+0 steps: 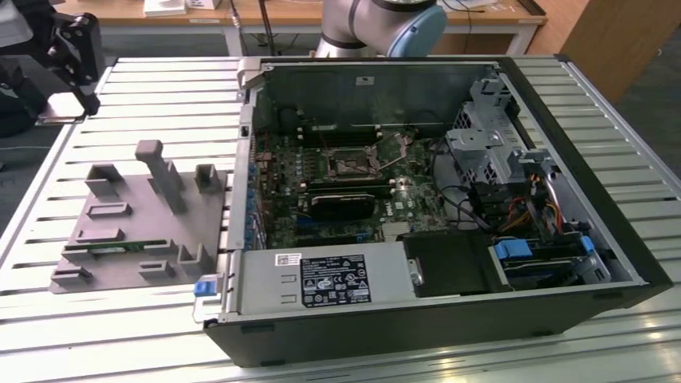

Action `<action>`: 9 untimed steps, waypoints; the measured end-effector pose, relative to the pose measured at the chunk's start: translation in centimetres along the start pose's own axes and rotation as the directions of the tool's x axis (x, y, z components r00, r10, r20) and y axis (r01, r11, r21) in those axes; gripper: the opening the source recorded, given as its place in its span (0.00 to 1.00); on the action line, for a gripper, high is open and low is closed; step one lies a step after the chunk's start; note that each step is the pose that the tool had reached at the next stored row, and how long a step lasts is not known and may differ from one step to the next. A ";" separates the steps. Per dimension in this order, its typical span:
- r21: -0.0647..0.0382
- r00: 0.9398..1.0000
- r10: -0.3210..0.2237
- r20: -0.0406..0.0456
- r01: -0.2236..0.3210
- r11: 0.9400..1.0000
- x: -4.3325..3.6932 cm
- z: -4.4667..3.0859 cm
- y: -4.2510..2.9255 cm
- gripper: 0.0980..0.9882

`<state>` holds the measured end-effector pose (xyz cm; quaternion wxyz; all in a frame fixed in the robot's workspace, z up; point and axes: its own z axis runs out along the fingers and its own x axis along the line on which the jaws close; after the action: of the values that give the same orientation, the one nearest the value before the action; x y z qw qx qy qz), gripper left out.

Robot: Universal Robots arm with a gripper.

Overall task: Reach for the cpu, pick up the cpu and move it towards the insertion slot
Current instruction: 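Pick up the cpu and move it towards the insertion slot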

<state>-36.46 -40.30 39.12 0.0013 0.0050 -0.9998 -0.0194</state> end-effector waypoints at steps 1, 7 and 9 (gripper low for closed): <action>0.000 1.000 0.000 0.000 0.000 1.000 -0.11 0.00 0.00 0.50; 0.000 1.000 0.000 0.000 0.000 1.000 -0.68 0.00 -0.01 0.50; 0.000 1.000 0.000 0.000 0.000 1.000 -0.85 0.00 -0.01 0.50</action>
<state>-35.61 -40.30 39.12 0.0013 0.0050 -0.9998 -0.0194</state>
